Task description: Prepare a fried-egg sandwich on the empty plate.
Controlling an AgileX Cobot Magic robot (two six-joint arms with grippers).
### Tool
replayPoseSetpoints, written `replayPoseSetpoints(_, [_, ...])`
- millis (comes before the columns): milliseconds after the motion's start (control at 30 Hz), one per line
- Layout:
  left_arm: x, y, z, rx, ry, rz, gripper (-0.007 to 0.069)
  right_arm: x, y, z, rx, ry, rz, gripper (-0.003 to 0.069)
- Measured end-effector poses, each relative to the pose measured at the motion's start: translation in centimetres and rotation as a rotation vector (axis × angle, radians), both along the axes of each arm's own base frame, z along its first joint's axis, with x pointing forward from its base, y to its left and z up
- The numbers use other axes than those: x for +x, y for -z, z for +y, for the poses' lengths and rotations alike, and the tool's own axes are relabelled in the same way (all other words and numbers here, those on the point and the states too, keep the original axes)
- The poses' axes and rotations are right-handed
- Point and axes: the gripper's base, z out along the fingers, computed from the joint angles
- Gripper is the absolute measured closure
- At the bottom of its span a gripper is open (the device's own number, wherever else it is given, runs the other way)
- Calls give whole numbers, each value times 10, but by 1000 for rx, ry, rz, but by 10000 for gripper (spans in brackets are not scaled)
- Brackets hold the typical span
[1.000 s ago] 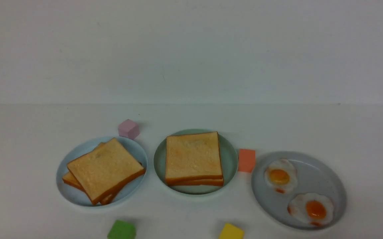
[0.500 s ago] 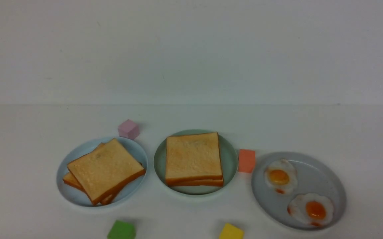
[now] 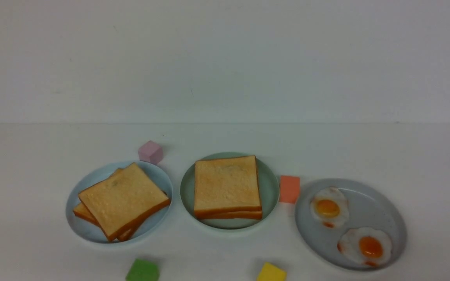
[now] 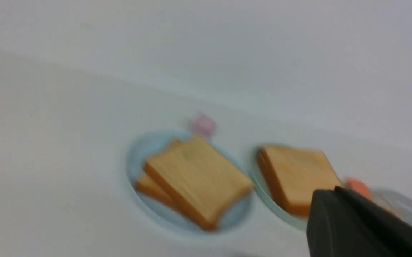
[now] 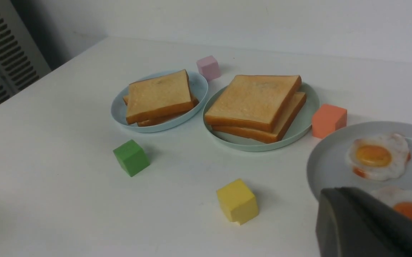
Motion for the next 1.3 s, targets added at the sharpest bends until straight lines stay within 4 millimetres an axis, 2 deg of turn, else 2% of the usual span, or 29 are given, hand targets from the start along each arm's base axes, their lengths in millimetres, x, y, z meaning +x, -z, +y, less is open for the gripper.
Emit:
replayPoseSetpoints(100, [11, 23, -3, 21, -55, -40, 626, 0, 0, 0, 0, 0, 0, 662])
replayPoseSetpoints(167, [18, 50, -2, 36, -113, -8, 625, 0, 0, 0, 0, 0, 0, 662])
replayPoseSetpoints(233, [20, 66, -1, 69, -143, 40, 624, 0, 0, 0, 0, 0, 0, 662])
replayPoseSetpoints(400, [18, 91, 2, 176, -152, 220, 620, 0, 0, 0, 0, 0, 0, 662])
replayPoseSetpoints(1300, [18, 92, 3, 208, -157, 233, 587, 0, 0, 0, 0, 0, 1, 652])
